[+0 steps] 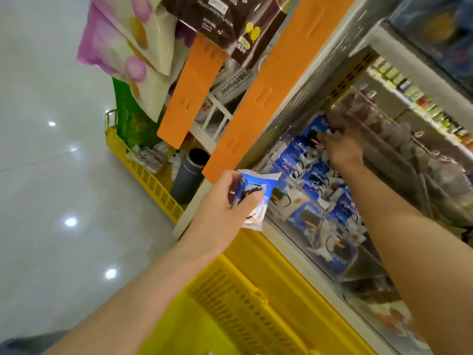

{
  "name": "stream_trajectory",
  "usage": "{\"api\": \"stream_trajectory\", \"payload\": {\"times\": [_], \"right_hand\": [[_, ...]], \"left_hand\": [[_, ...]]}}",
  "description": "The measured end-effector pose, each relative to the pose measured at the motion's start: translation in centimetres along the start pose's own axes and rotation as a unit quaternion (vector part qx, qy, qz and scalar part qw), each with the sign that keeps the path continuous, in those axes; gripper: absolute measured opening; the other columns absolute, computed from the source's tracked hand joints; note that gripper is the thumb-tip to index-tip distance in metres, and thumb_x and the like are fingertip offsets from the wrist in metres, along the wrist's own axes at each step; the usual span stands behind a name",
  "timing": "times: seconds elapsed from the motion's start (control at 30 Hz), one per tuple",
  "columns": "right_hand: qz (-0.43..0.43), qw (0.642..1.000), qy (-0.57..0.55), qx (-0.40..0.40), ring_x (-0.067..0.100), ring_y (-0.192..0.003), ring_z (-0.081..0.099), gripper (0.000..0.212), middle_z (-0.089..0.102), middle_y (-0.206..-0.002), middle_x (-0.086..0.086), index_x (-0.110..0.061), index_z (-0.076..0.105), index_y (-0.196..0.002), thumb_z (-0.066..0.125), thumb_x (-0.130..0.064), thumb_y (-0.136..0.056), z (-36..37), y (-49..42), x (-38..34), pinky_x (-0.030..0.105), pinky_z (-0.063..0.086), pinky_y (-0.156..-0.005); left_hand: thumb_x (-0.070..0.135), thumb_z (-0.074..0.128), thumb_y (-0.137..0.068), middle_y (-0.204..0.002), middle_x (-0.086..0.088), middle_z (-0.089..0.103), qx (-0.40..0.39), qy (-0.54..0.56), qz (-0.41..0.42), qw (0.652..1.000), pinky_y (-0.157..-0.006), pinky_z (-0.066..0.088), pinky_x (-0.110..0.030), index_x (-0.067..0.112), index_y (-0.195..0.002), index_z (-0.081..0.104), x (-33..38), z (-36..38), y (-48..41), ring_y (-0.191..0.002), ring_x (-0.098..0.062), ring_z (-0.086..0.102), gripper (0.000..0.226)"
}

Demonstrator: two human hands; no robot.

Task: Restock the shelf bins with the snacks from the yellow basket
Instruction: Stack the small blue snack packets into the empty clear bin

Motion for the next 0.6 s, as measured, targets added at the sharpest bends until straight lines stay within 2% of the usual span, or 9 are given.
{"api": "stream_trajectory", "payload": {"times": [0.1, 0.13, 0.17, 0.23, 0.33, 0.43, 0.5, 0.6], "right_hand": [[-0.037, 0.999, -0.010, 0.004, 0.017, -0.076, 0.053, 0.039, 0.058, -0.115, 0.017, -0.008, 0.053, -0.123, 0.057, -0.031, -0.092, 1.3, -0.5, 0.2, 0.016, 0.036, -0.052], [-0.045, 0.999, 0.010, 0.005, 0.019, -0.078, 0.055, 0.040, 0.057, -0.117, 0.019, -0.008, 0.052, -0.124, 0.057, -0.031, -0.092, 1.7, -0.4, 0.3, 0.017, 0.041, -0.060], [-0.054, 0.997, 0.049, 0.011, 0.026, -0.088, 0.058, 0.040, 0.056, -0.120, 0.019, -0.009, 0.051, -0.125, 0.055, -0.033, -0.093, 1.9, -0.4, 0.4, 0.026, 0.047, -0.073], [-0.076, 0.988, 0.132, 0.028, 0.035, -0.109, 0.053, 0.040, 0.054, -0.125, 0.019, -0.011, 0.052, -0.124, 0.054, -0.036, -0.092, 2.0, -0.6, 0.2, 0.043, 0.044, -0.093], [-0.089, 0.979, 0.180, 0.026, 0.037, -0.121, 0.043, 0.044, 0.050, -0.131, 0.017, -0.011, 0.050, -0.125, 0.054, -0.038, -0.092, 1.5, -0.5, -0.5, 0.049, 0.035, -0.102], [-0.081, 0.978, 0.192, 0.008, 0.039, -0.122, 0.043, 0.053, 0.049, -0.131, 0.020, -0.008, 0.042, -0.131, 0.050, -0.043, -0.093, 0.8, 0.5, -1.2, 0.050, 0.036, -0.102], [-0.095, 0.979, 0.178, 0.027, 0.039, -0.117, 0.047, 0.049, 0.051, -0.126, 0.021, -0.004, 0.045, -0.127, 0.045, -0.041, -0.095, -0.3, 2.3, -1.8, 0.049, 0.040, -0.099], [-0.162, 0.982, 0.037, 0.086, 0.025, -0.097, 0.055, 0.030, 0.059, -0.109, 0.014, -0.006, 0.050, -0.116, 0.046, -0.030, -0.097, -2.5, 7.0, -3.1, 0.037, 0.045, -0.082]], "left_hand": [[0.024, 0.061, -0.086, -0.096, 0.006, 0.063, 0.016, -0.017, -0.010, 1.000, -0.065, 0.048, -0.016, 0.017, -0.106, 0.052, -0.7, -1.1, -0.6, -0.084, -0.003, 0.062, 0.022], [0.025, 0.061, -0.086, -0.100, 0.003, 0.064, 0.020, -0.019, -0.014, 1.000, -0.068, 0.050, -0.018, 0.017, -0.109, 0.052, -0.9, -1.4, -0.8, -0.088, -0.006, 0.063, 0.026], [0.025, 0.061, -0.086, -0.101, 0.003, 0.065, 0.023, -0.016, -0.017, 0.999, -0.068, 0.050, -0.018, 0.018, -0.109, 0.052, -0.9, -1.7, -1.0, -0.089, -0.007, 0.064, 0.026], [0.023, 0.062, -0.085, -0.100, 0.003, 0.065, 0.028, -0.013, -0.019, 0.999, -0.065, 0.049, -0.015, 0.022, -0.102, 0.052, -0.7, -1.9, -1.4, -0.087, -0.005, 0.064, 0.020], [0.020, 0.063, -0.085, -0.103, 0.000, 0.065, 0.032, -0.017, -0.029, 0.999, -0.066, 0.051, -0.016, 0.020, -0.103, 0.053, -0.1, -1.6, -1.7, -0.090, -0.009, 0.065, 0.020], [0.022, 0.063, -0.086, -0.105, 0.000, 0.066, 0.024, -0.007, -0.050, 0.998, -0.065, 0.050, -0.015, 0.016, -0.115, 0.054, 0.6, -0.7, -1.4, -0.086, -0.005, 0.066, 0.031], [0.020, 0.061, -0.087, -0.104, -0.001, 0.065, 0.019, 0.012, -0.069, 0.997, -0.054, 0.045, -0.010, 0.017, -0.115, 0.052, 1.1, 0.3, -0.8, -0.072, 0.003, 0.065, 0.030], [0.009, 0.056, -0.089, -0.085, 0.001, 0.060, 0.013, 0.057, -0.081, 0.995, -0.041, 0.036, -0.006, 0.018, -0.107, 0.049, 1.8, 1.9, 0.5, -0.044, 0.007, 0.053, 0.021]]}}
Point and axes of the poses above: each hand's wrist, its own y-axis away from the middle knuckle, its own z-axis out of the palm, x = y × z, the point moved 4 cm from there along -y, towards the middle knuckle
